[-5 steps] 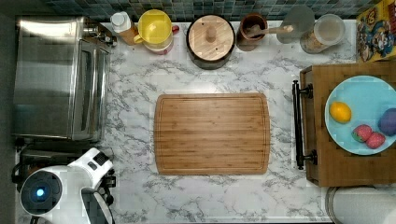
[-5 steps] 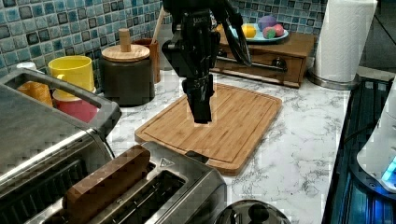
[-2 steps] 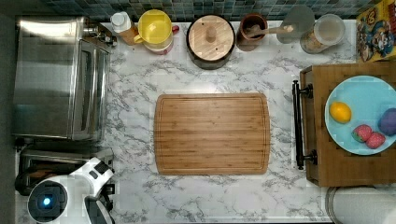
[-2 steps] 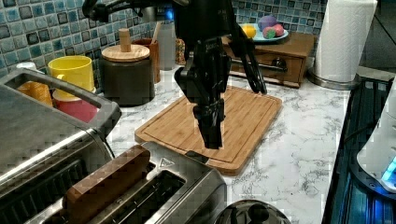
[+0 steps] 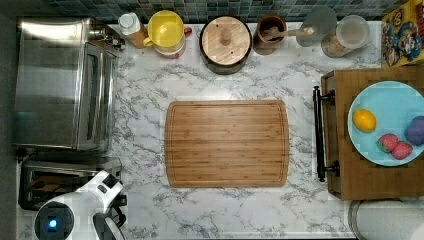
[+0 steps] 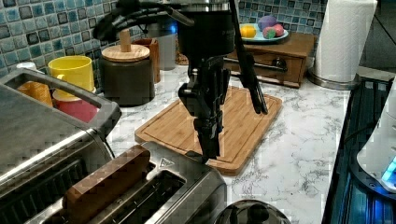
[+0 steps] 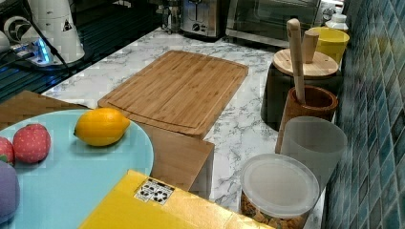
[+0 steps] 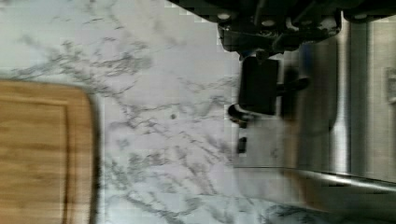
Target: Turn on the toaster.
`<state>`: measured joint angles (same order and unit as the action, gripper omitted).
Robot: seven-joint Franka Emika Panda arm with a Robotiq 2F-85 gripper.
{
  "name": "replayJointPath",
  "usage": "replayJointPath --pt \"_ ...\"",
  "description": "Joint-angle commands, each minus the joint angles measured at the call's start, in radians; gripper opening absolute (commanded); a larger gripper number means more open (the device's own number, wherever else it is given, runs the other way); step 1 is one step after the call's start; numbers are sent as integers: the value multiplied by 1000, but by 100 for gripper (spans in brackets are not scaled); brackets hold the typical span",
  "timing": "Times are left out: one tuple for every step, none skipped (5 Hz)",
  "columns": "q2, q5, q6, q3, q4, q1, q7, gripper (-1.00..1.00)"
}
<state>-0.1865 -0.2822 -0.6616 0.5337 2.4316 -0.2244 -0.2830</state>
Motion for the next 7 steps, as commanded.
replayJointPath --pt "-35 -73 -48 -44 40 24 36 -100" --pt "-56 -152 -6 -75 13 9 -47 -100" --pt "-49 -156 -57 -67 33 0 -73 -100" --pt "7 -121 -74 -59 43 2 -61 -100" --pt "81 -86 -89 -58 46 11 -49 -100" --pt "171 -48 -46 -66 25 29 -29 -100" --pt "231 -73 -52 -80 28 36 -50 -100"
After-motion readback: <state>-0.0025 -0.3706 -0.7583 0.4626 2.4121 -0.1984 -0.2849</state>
